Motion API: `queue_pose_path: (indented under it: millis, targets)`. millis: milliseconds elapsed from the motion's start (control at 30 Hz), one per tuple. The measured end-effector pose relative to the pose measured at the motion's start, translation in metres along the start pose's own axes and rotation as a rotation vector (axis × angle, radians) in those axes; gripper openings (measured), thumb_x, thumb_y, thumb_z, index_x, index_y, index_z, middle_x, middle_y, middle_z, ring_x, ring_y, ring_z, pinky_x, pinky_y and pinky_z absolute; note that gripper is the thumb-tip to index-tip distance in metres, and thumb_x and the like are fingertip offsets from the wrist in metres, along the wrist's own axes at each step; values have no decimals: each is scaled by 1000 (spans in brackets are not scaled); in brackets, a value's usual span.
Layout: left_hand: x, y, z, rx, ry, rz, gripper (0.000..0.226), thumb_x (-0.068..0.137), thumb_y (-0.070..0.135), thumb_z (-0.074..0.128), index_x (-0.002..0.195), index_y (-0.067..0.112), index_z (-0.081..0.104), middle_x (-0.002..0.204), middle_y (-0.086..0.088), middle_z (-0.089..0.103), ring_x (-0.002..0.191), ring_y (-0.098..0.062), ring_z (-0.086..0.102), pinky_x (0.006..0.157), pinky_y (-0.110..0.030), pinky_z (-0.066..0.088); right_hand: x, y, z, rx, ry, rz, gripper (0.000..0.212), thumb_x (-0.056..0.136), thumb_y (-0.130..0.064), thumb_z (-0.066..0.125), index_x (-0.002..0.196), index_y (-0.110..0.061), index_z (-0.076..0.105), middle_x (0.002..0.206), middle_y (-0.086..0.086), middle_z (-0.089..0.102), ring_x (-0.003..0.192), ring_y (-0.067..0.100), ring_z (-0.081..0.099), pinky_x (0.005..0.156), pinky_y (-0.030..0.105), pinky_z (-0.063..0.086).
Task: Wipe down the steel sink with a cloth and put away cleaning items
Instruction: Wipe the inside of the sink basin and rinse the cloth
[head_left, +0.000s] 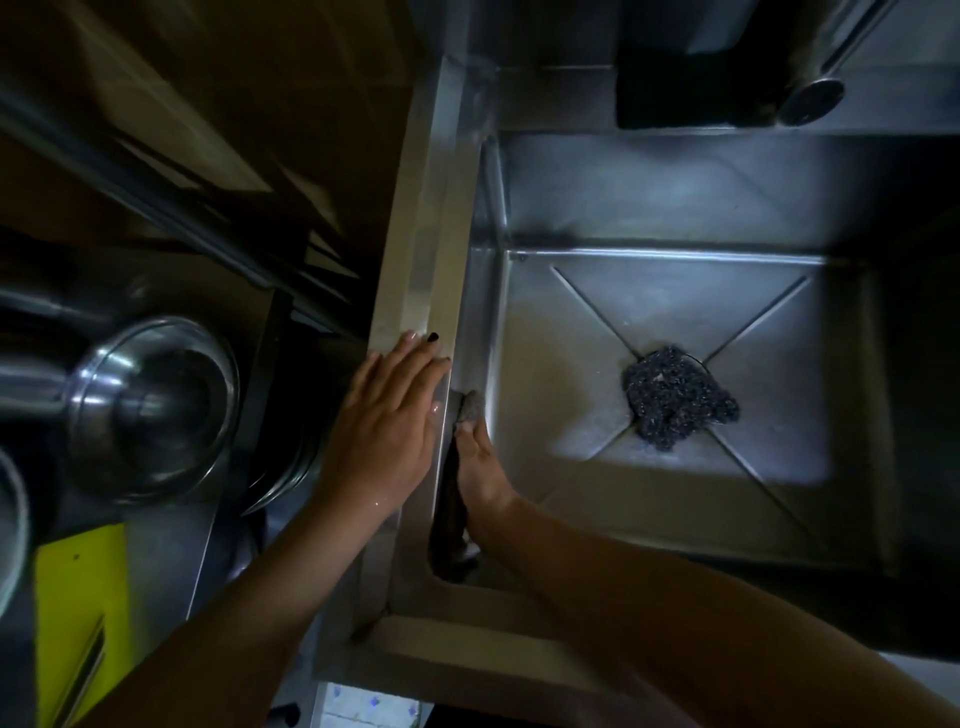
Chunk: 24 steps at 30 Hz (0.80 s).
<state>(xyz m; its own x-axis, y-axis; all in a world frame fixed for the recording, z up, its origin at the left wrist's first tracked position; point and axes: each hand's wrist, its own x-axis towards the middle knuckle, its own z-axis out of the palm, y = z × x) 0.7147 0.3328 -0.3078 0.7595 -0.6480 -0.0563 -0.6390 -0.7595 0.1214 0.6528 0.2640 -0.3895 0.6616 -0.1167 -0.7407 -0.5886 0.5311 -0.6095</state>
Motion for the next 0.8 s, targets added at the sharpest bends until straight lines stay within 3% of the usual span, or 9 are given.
queue_pose_path:
  millis: [267,400,533,667,800]
  targets:
    - [-1,-1,2,4,9,6,44,88,20,33,124,7,54,137,-10,50,133,-27,38,111,-42,22,-9,2,-16,3,-214,8,52,103,-19,30,150,-20,9,154,4,23,141,19,23,118,40,19]
    - [-1,1,1,-9,12,-2,43,89,20,33,125,7,54,138,-10,49,134,-26,36,111,-43,23,-1,14,-16,-206,-158,-64,55,103,-19,29,150,-13,1,158,2,7,145,15,7,120,36,8]
    - [-2,1,2,-24,17,-9,43,91,21,33,126,8,53,139,-9,48,135,-24,34,112,-45,23,22,25,-26,-304,-136,-64,56,102,-19,29,150,-13,0,158,3,6,145,16,9,118,29,9]
    - [-1,-2,4,-15,36,10,41,90,19,36,124,8,55,138,-9,48,134,-24,34,111,-45,25,48,38,-38,-368,-144,-51,56,101,-24,32,150,-20,4,158,3,12,144,19,15,118,39,18]
    - [-3,-5,7,-12,59,23,39,89,15,41,125,9,54,139,-7,47,135,-22,33,111,-44,25,61,49,-43,-393,-118,-40,57,102,-24,32,150,-20,3,159,3,8,145,19,12,118,42,17]
